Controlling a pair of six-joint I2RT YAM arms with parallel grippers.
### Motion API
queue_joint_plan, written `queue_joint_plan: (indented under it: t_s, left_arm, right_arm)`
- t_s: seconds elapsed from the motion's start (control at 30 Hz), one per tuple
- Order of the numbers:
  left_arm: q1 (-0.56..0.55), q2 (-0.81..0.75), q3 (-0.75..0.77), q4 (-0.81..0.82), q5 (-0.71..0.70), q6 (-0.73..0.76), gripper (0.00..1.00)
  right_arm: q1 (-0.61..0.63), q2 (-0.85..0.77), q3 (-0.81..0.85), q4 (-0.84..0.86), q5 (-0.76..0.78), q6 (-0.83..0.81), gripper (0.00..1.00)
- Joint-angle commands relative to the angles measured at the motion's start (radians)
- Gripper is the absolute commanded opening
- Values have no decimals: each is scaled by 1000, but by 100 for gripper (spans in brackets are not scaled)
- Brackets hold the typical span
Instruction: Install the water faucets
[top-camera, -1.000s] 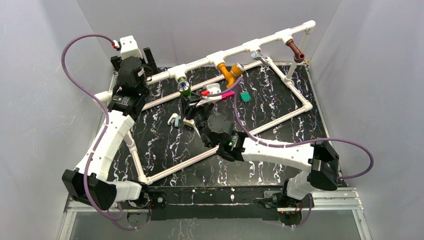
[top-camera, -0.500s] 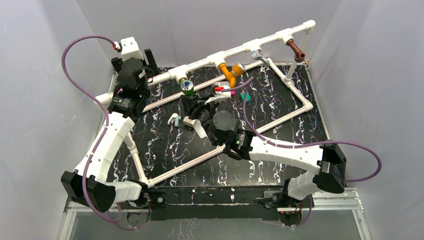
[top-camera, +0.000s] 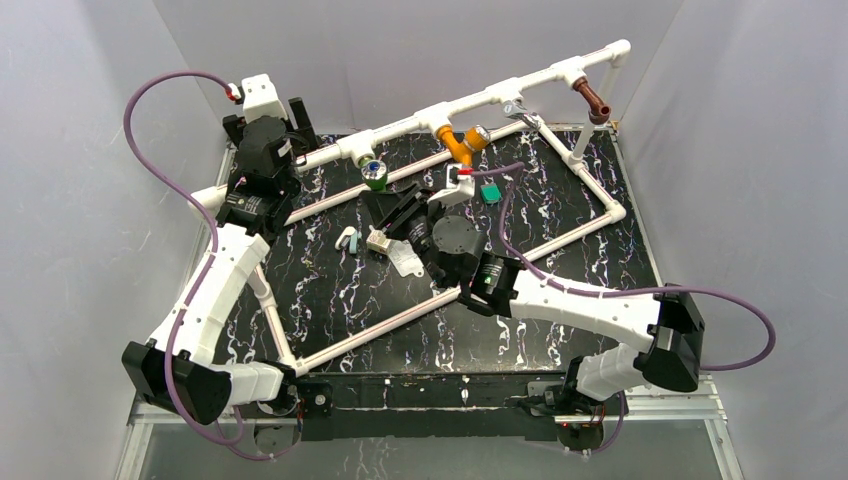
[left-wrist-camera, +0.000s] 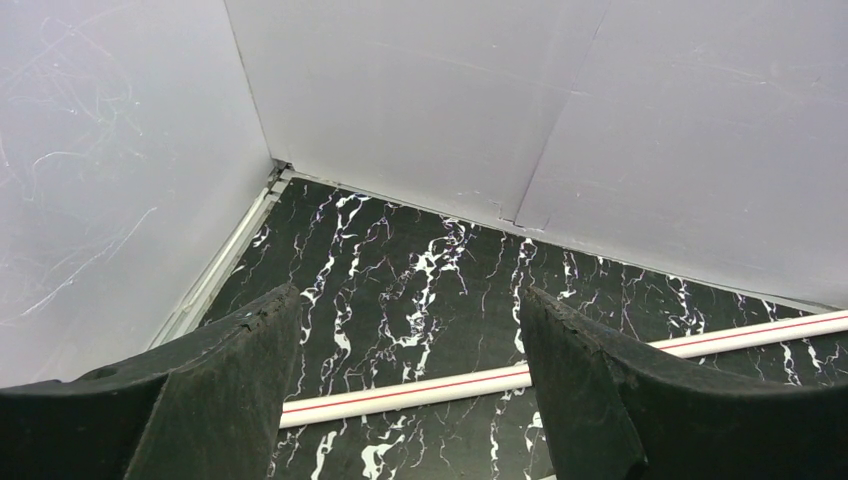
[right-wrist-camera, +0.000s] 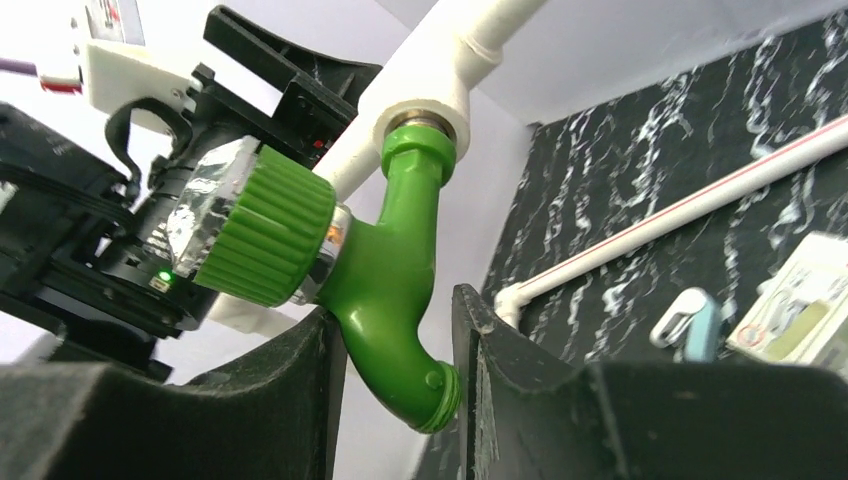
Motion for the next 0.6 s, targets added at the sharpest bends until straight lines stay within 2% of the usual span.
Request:
queue_joint_plan:
  t_s: [0.0, 0.13, 0.23, 0.3, 0.43, 0.47, 0.57]
  left_arm:
    - [-100, -15, -51, -245, 116, 4, 77]
    - [-110, -11, -46, -250, 117, 4, 78]
    - [-112, -13, -42, -253, 109, 8, 77]
    - [-112, -14, -42, -253, 108, 9, 77]
    - [-112, -14, -41, -251, 101, 13, 77]
    - [-112, -13, -42, -251, 100, 14, 77]
    - [-112, -11, -40, -250, 98, 16, 77]
  right_arm:
    - [-103, -17, -2, 85, 215, 473, 1]
    - [-110, -7, -2, 96, 206, 481, 1]
    - [-108, 8, 44, 139, 201, 296, 1]
    - [-108, 23, 62, 230, 169, 89, 1]
    - [-108, 32, 97, 272, 110, -184, 1]
    - [-108, 32, 100, 282, 99, -243, 3]
    - [-108, 31, 104, 315, 76, -435, 19]
